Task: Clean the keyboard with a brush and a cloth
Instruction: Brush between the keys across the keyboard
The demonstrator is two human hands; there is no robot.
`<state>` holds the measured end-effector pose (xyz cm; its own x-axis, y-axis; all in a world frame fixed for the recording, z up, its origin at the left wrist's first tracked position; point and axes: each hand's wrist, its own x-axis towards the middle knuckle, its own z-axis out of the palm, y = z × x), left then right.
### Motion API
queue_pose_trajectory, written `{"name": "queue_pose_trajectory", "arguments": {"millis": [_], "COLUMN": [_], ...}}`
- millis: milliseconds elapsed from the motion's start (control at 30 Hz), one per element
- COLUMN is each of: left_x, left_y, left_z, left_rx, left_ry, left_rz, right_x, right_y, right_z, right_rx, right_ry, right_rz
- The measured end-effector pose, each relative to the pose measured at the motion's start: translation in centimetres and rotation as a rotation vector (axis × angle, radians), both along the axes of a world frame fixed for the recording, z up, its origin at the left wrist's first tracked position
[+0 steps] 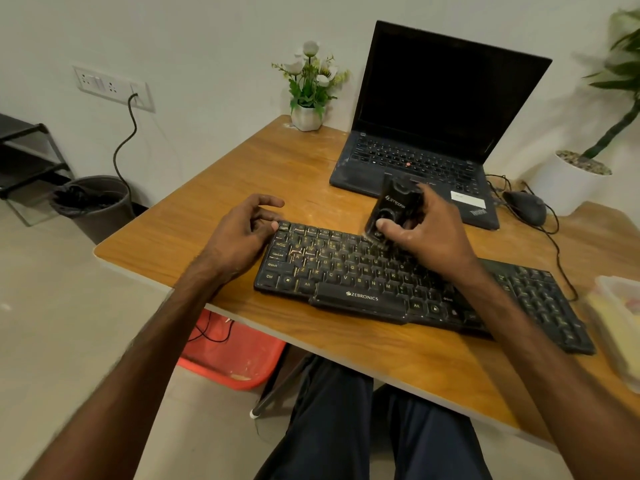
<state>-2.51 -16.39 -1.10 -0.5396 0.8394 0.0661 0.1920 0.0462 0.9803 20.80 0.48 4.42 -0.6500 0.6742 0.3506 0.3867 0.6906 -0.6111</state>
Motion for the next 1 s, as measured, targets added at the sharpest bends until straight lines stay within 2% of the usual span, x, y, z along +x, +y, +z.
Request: {"name": "queue_pose_trajectory", "arguments": {"millis": [200,267,400,467,633,733,867,1000], "left_x": [0.1,0.2,0.3,0.2,0.0,0.1,0.1,-0.2], "left_y": [0.1,0.0,-0.1,-0.1,0.1,0.1,0.0,0.1], "left_z": [0.1,0.2,0.3,0.2,-0.1,-0.1,-0.1,-0.3], "left_rx": [-0.001,-0.003,-0.003,-0.006,0.004,0.008,0.005,0.007], "left_ry": [-0.008,-0.01,0.0,-0.003,0.005,0.006,0.035,0.01], "left_rz": [-0.002,0.0,0.006,0.008,-0.003,0.004,0.013,-0.002], "right_x": [-0.3,-1.2,-2.6,-3.1,-3.6,-4.5,-4.2,-3.0], "right_y": [-5.4,-4.4,-0.8,-1.7,-6.7,-4.4,-0.7,-5.3], "right_z": [-1.0,-0.7,-0.2,-0.4,-1.1,-0.7,-0.4,-0.8], "right_rx": [0.017,0.066,0.092,0.079,0.032,0.132,0.085,0.001], "right_ry": [-0.069,-0.081,-0.073,-0.049,-0.092,-0.126,-0.068,-0.088], "right_rz": [0.285,0.264,0.062,0.099,0.4,0.28,0.065,0.273]}}
